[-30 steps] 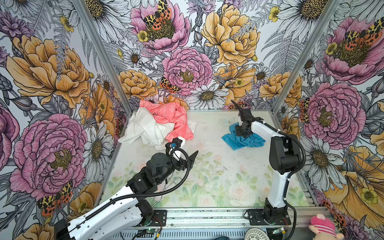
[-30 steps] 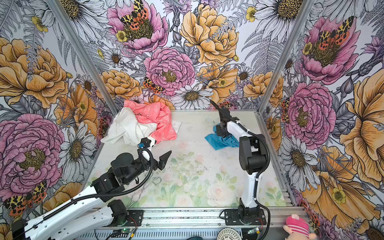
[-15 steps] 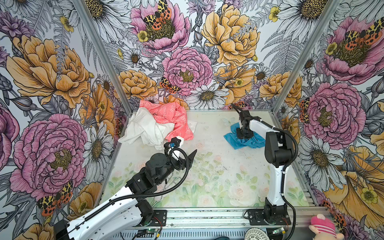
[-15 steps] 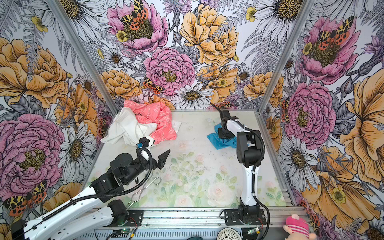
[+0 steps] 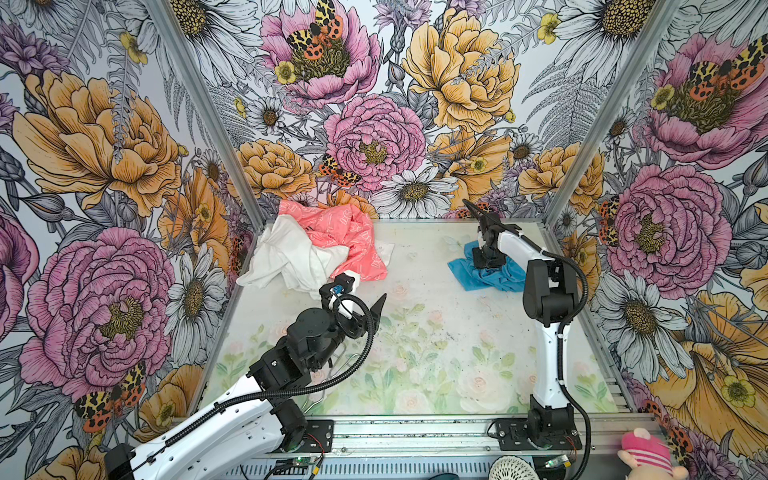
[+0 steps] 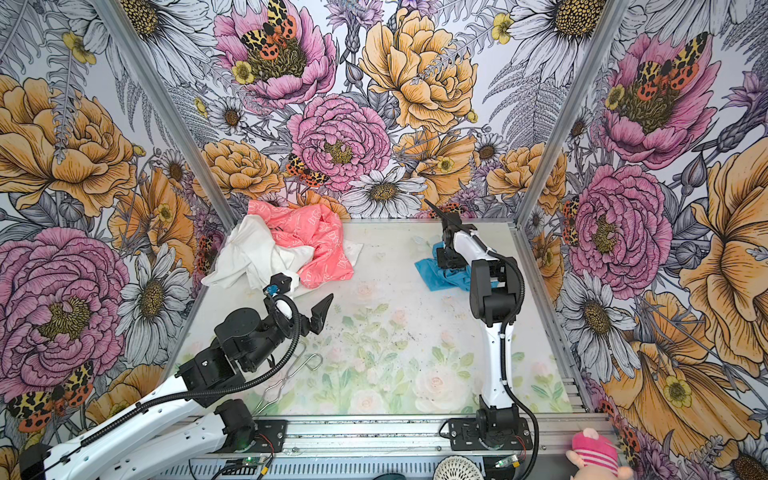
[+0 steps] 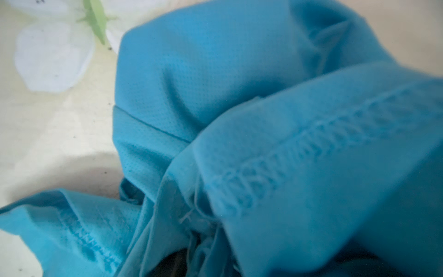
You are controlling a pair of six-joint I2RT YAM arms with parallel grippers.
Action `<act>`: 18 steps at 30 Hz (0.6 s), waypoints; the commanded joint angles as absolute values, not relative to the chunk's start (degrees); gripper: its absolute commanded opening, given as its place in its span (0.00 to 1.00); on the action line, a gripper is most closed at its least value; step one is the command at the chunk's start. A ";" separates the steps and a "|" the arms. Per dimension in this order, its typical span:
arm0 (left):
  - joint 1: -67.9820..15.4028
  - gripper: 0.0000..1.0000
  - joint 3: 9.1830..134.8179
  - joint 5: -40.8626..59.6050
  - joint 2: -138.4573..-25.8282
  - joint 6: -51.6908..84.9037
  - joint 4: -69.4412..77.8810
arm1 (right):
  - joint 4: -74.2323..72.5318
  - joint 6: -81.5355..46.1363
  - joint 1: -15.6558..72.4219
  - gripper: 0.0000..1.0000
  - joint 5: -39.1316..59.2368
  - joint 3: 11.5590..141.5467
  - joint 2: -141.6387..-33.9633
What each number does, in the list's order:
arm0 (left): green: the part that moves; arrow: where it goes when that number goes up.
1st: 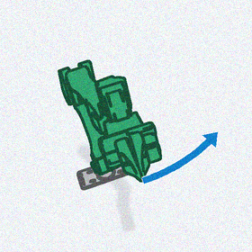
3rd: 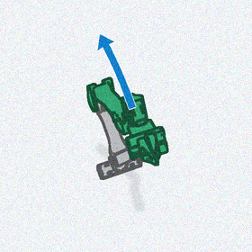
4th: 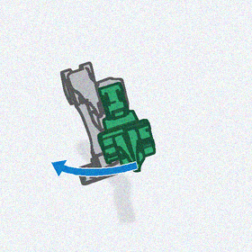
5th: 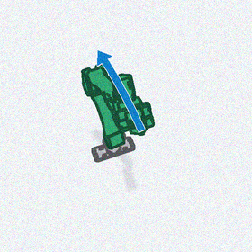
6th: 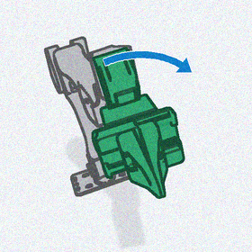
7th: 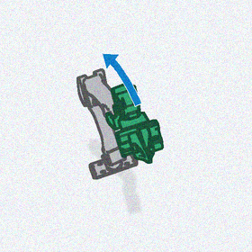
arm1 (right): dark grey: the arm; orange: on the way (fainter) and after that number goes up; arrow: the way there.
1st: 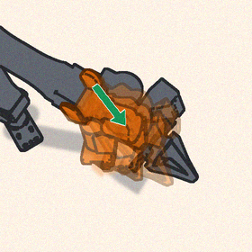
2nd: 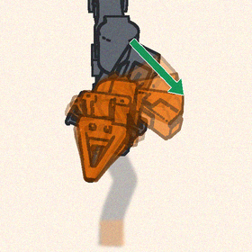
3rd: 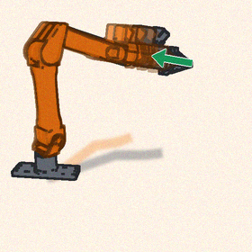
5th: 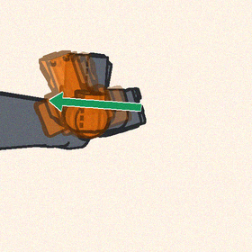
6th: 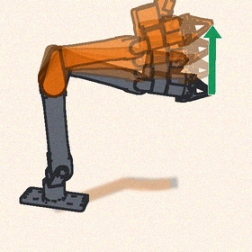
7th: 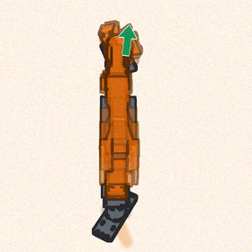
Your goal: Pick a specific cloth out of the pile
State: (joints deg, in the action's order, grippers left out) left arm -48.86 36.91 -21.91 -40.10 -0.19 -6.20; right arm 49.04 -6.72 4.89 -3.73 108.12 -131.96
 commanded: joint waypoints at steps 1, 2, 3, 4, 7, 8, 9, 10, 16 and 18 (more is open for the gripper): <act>-47.96 0.99 37.27 -28.45 -39.70 2.40 -7.55 | 49.39 -6.86 4.75 0.47 -0.94 108.69 -126.58; -47.25 0.99 37.18 -29.99 -39.68 3.61 -7.74 | 49.31 -6.78 4.81 0.50 -0.56 108.11 -124.57; -46.50 0.99 36.94 -31.30 -39.56 4.85 -7.84 | 49.31 -6.75 4.81 0.53 -0.31 107.65 -122.42; -45.75 0.99 36.61 -32.26 -39.41 5.93 -7.74 | 49.31 -6.76 4.92 0.56 -0.20 107.14 -120.51; -42.68 0.99 35.20 -35.13 -38.35 9.57 -6.64 | 49.26 -6.25 5.32 0.65 0.22 105.34 -114.08; -41.54 0.98 34.41 -35.85 -37.78 10.64 -5.74 | 49.22 -5.93 5.57 0.68 0.49 104.56 -111.69; -40.34 0.99 33.38 -36.35 -37.24 11.41 -4.38 | 49.22 -5.82 5.77 0.71 0.68 103.91 -109.31; -39.24 0.99 32.49 -36.51 -36.74 11.71 -3.09 | 49.22 -5.69 5.95 0.73 0.92 103.37 -107.46; -31.59 0.99 25.85 -37.13 -36.59 8.09 6.85 | 47.28 -5.74 7.51 0.84 4.11 98.67 -95.56; -29.37 0.99 22.81 -37.48 -37.57 5.14 12.28 | 43.64 -6.40 7.73 0.86 4.48 94.66 -90.63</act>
